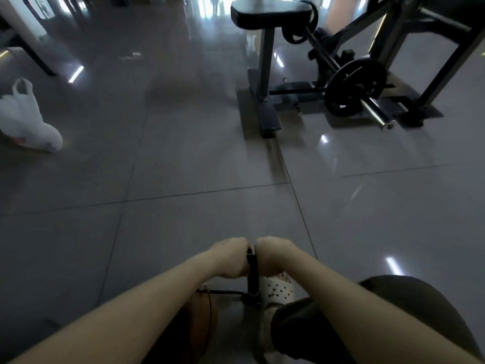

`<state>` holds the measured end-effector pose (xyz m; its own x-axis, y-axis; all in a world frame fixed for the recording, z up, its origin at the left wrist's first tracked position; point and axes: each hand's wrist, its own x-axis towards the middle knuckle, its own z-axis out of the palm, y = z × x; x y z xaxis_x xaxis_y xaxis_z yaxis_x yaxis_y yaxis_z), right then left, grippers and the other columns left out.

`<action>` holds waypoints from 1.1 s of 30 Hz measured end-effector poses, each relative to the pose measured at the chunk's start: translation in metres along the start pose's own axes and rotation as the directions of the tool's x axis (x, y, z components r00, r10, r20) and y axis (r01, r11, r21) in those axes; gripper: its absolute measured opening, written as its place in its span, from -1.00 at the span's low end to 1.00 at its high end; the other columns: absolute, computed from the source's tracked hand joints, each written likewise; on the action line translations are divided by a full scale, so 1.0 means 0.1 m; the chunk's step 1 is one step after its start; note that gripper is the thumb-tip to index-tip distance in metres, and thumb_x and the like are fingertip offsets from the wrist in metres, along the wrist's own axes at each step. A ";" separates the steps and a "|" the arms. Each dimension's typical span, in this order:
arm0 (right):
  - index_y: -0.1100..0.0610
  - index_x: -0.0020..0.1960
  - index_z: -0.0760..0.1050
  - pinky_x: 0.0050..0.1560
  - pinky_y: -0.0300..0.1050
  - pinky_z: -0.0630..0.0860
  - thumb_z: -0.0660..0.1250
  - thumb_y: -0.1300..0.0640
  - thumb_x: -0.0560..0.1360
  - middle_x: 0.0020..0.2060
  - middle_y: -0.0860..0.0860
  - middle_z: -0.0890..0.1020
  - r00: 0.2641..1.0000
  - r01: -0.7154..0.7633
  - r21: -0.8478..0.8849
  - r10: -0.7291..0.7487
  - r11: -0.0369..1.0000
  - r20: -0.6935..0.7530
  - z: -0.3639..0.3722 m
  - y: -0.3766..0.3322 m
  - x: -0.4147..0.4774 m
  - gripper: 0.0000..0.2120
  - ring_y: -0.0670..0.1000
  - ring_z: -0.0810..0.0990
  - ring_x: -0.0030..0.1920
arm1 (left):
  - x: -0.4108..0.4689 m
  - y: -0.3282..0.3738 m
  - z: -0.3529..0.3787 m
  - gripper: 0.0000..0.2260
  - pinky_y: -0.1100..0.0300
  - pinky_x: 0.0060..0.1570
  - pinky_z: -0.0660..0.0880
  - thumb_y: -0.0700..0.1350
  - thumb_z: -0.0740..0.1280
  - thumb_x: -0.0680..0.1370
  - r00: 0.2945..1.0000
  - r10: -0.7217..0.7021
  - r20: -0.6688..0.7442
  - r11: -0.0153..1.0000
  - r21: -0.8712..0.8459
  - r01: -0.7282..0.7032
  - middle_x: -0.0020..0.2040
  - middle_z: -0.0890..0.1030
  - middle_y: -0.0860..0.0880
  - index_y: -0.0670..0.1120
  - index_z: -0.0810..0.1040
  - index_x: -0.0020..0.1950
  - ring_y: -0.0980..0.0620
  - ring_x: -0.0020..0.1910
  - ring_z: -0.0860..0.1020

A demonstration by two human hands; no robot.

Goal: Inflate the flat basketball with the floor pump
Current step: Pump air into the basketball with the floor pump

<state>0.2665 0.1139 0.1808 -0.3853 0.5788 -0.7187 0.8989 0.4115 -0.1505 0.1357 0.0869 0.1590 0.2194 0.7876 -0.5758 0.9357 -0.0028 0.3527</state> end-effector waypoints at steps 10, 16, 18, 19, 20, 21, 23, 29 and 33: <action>0.08 -0.12 0.40 -0.14 -0.07 0.48 0.34 -0.01 0.50 -0.12 0.04 0.59 0.994 -0.089 0.060 0.093 0.994 -0.061 0.51 -0.05 -0.01 -0.81 0.11 0.58 -0.09 | -0.02 0.01 0.40 -0.88 0.10 -0.21 0.49 -0.05 0.37 0.50 0.996 -0.007 0.087 1.000 0.019 0.005 -0.13 0.64 -0.11 -0.07 0.55 -0.19 -0.18 -0.11 0.63; 0.15 -0.09 0.60 -0.32 -0.13 0.51 0.45 0.12 0.46 -0.31 0.04 0.58 0.998 -0.050 0.159 0.044 0.986 0.041 -0.49 -0.07 -0.46 -0.89 0.01 0.52 -0.36 | -0.43 0.20 -0.66 -0.82 0.18 -0.39 0.37 -0.14 0.43 0.50 0.989 0.112 0.092 0.993 0.036 -0.116 -0.36 0.55 0.01 -0.03 0.57 -0.30 0.03 -0.39 0.47; 0.19 -0.11 0.60 -0.34 -0.13 0.49 0.45 0.20 0.43 -0.33 0.06 0.56 1.000 -0.018 0.171 0.020 0.985 -0.008 -0.77 -0.08 -0.58 -0.92 0.03 0.50 -0.37 | -0.46 0.22 -0.94 -0.88 0.17 -0.32 0.43 -0.13 0.43 0.48 0.992 0.104 0.067 0.994 -0.031 -0.102 -0.30 0.61 0.00 -0.04 0.63 -0.26 0.03 -0.36 0.50; 0.20 -0.14 0.60 -0.38 -0.15 0.47 0.44 0.20 0.42 -0.35 0.06 0.55 0.999 -0.012 0.168 0.017 0.986 -0.029 -0.78 -0.08 -0.56 -0.93 0.03 0.49 -0.39 | -0.44 0.20 -0.94 -0.91 0.13 -0.30 0.44 -0.13 0.43 0.47 0.993 0.086 0.077 0.995 -0.063 -0.081 -0.28 0.63 -0.02 -0.05 0.65 -0.24 0.02 -0.35 0.52; 0.19 -0.18 0.59 -0.42 -0.18 0.45 0.44 0.20 0.42 -0.38 0.05 0.54 0.999 -0.019 0.156 0.024 0.988 -0.032 -0.71 -0.09 -0.50 -0.94 0.02 0.48 -0.42 | -0.39 0.18 -0.85 -0.91 0.12 -0.31 0.43 -0.13 0.43 0.47 0.994 0.068 0.087 0.995 -0.074 -0.062 -0.28 0.62 -0.03 -0.07 0.65 -0.24 0.00 -0.35 0.51; 0.18 -0.21 0.56 -0.44 -0.19 0.44 0.43 0.20 0.44 -0.39 0.04 0.54 0.999 -0.035 0.136 0.039 0.990 -0.025 -0.57 -0.10 -0.38 -0.92 0.01 0.48 -0.43 | -0.31 0.14 -0.70 -0.89 0.14 -0.34 0.42 -0.13 0.44 0.48 0.995 0.052 0.083 0.997 -0.066 -0.047 -0.31 0.60 -0.03 -0.08 0.62 -0.25 0.00 -0.36 0.50; 0.14 -0.23 0.51 -0.35 -0.14 0.52 0.39 0.19 0.48 -0.35 0.03 0.56 0.998 -0.058 0.087 0.058 0.995 0.006 -0.20 -0.10 -0.15 -0.87 0.01 0.53 -0.37 | -0.18 0.06 -0.30 -0.81 0.18 -0.41 0.36 -0.12 0.43 0.51 0.998 0.035 0.045 0.998 -0.048 -0.033 -0.34 0.55 0.00 -0.08 0.52 -0.28 0.02 -0.40 0.48; 0.09 -0.26 0.41 -0.16 -0.03 0.59 0.34 0.10 0.48 -0.30 0.02 0.54 0.998 -0.058 0.052 0.059 0.997 -0.015 0.45 0.03 0.27 -0.82 0.06 0.55 -0.27 | 0.15 -0.11 0.47 -0.88 0.08 -0.21 0.51 -0.06 0.40 0.48 0.999 -0.040 0.025 0.999 -0.029 0.041 -0.21 0.56 -0.02 -0.03 0.49 -0.19 -0.11 -0.18 0.60; 0.08 -0.29 0.37 -0.26 -0.05 0.47 0.33 0.09 0.47 -0.32 0.02 0.50 0.996 -0.087 0.036 0.087 0.996 0.008 0.57 0.00 0.11 -0.79 0.09 0.51 -0.27 | 0.04 -0.05 0.59 -0.89 0.06 -0.16 0.52 -0.03 0.39 0.50 0.999 -0.008 0.048 1.000 0.004 0.007 -0.13 0.58 -0.05 -0.05 0.53 -0.12 -0.14 -0.11 0.62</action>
<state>0.2743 0.0802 0.1339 -0.3044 0.6069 -0.7342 0.9360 0.3338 -0.1121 0.1482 0.0540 0.1118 0.2253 0.7569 -0.6135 0.9383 0.0009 0.3457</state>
